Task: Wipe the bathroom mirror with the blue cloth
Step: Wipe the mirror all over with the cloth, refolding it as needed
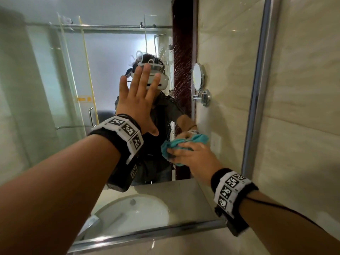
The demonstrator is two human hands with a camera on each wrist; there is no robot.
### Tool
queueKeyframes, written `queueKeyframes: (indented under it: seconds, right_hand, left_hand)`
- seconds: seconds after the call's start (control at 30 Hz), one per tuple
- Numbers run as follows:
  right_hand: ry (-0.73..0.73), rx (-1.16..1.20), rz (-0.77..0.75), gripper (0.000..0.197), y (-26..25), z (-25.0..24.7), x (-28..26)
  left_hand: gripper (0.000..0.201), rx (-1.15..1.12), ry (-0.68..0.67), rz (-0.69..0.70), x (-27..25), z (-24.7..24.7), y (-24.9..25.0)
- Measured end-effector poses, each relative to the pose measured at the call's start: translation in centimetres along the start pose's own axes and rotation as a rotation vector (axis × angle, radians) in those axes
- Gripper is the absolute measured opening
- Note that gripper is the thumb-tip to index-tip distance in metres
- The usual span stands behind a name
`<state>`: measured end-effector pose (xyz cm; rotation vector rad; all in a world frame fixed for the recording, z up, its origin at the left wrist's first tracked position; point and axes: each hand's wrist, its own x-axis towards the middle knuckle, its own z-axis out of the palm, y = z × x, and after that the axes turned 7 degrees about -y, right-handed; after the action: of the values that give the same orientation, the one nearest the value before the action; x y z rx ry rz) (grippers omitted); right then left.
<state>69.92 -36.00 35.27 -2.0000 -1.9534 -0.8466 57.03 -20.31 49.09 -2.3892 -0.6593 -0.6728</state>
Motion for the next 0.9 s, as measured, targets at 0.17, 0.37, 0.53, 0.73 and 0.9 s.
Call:
queueKeyframes:
  seconds: [0.17,0.37,0.53,0.73,0.9]
  right_hand:
    - [0.389,0.303,0.555,0.059,2.0,-4.9,0.4]
    - [0.363,0.228,0.421,0.053,1.2,-1.6,0.0]
    - [0.104,-0.013,0.060,0.037,0.3,4.3,-4.5]
    - [0.456,0.203,0.439,0.054,0.5,-1.4,0.2]
    - [0.384,0.423,0.269,0.048,-1.9,3.7,1.0]
  left_hand:
    - [0.156,-0.016,-0.001,0.001,0.1,0.1,-0.1]
    - [0.157,-0.030,0.046,0.006,0.1,0.2,0.0]
    - [0.142,0.008,0.067,0.116,-4.4,3.1,2.1]
    - [0.141,0.094,-0.030,0.140,-8.0,8.2,4.0]
    - [0.148,0.115,0.033,0.162,-7.5,9.2,3.6]
